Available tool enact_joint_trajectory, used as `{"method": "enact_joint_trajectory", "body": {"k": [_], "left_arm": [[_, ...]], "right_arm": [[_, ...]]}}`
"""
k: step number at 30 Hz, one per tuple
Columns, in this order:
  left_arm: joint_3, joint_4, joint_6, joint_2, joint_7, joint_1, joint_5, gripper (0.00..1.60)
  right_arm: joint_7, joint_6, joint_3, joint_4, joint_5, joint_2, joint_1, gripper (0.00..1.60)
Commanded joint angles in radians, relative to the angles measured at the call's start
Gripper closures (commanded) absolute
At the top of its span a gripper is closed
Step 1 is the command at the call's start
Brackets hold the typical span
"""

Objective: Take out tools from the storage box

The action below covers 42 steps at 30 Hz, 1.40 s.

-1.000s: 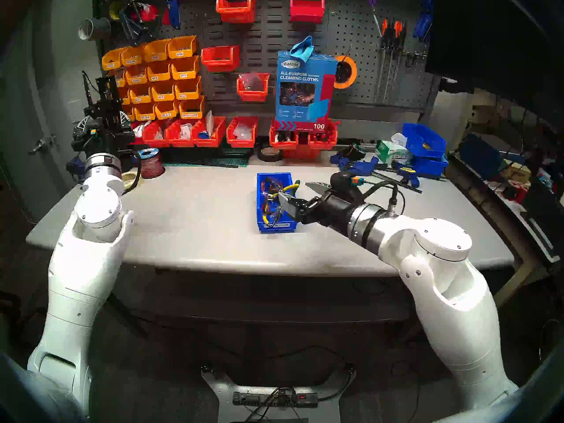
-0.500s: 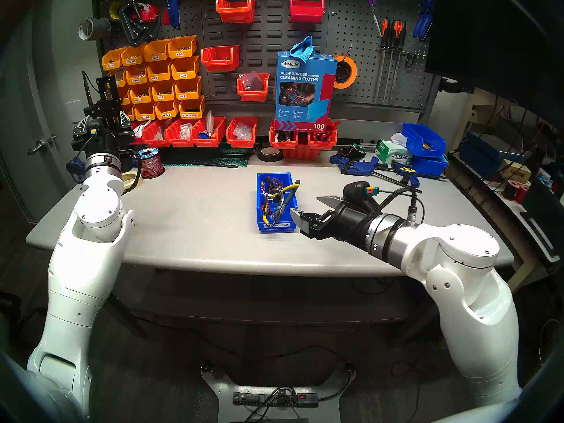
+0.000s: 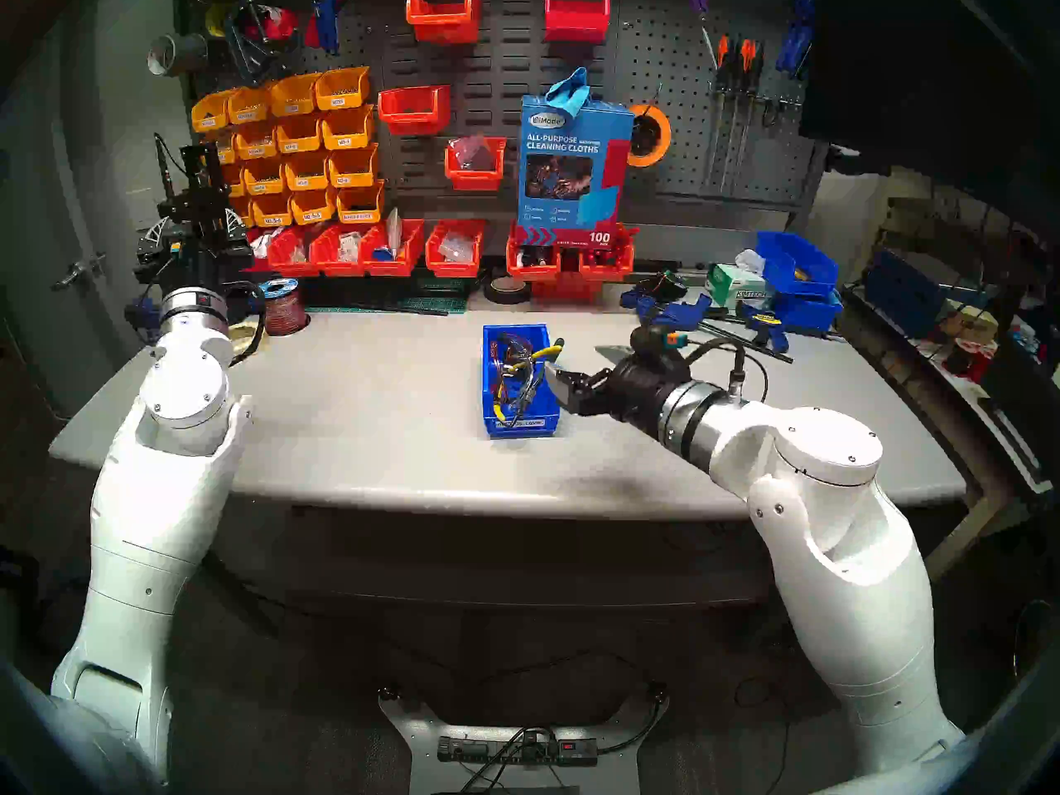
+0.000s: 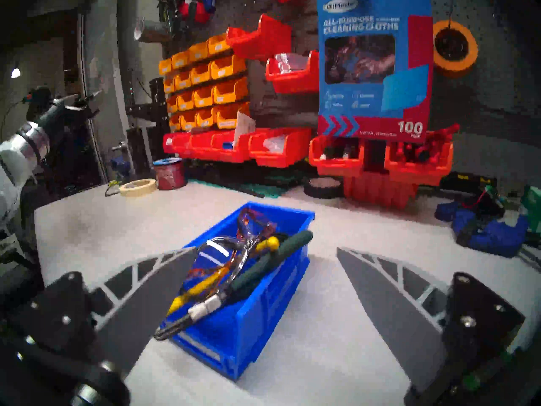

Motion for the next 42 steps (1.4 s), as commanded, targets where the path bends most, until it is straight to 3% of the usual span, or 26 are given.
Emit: {"method": "enact_joint_trajectory", "body": {"k": [1,5,16,23,33,42], "left_arm": [[-0.002,-0.01,-0.003,0.003,-0.003,-0.011,-0.001,0.0],[-0.002,-0.01,-0.003,0.003,-0.003,-0.011,-0.002,0.0],[-0.002,-0.01,-0.003,0.003,-0.004,-0.011,-0.002,0.0],[-0.002,-0.01,-0.003,0.003,-0.004,-0.011,-0.002,0.0],[-0.002,-0.011,-0.003,0.003,-0.004,-0.011,-0.002,0.0],[-0.002,-0.011,-0.003,0.003,-0.004,-0.011,-0.002,0.0]], "right_arm": [[0.035,0.012,0.032,0.008,-0.012,-0.008,0.1,0.0],[0.043,0.039,0.041,0.031,-0.003,0.006,0.156,0.0],[0.047,0.022,0.113,0.074,-0.017,0.025,0.195,0.0],[0.036,-0.055,0.164,0.128,-0.052,0.033,0.199,0.0],[0.046,-0.224,0.208,0.194,-0.073,0.022,0.186,0.0],[0.051,-0.263,0.207,0.203,-0.075,0.023,0.182,0.0]]}}
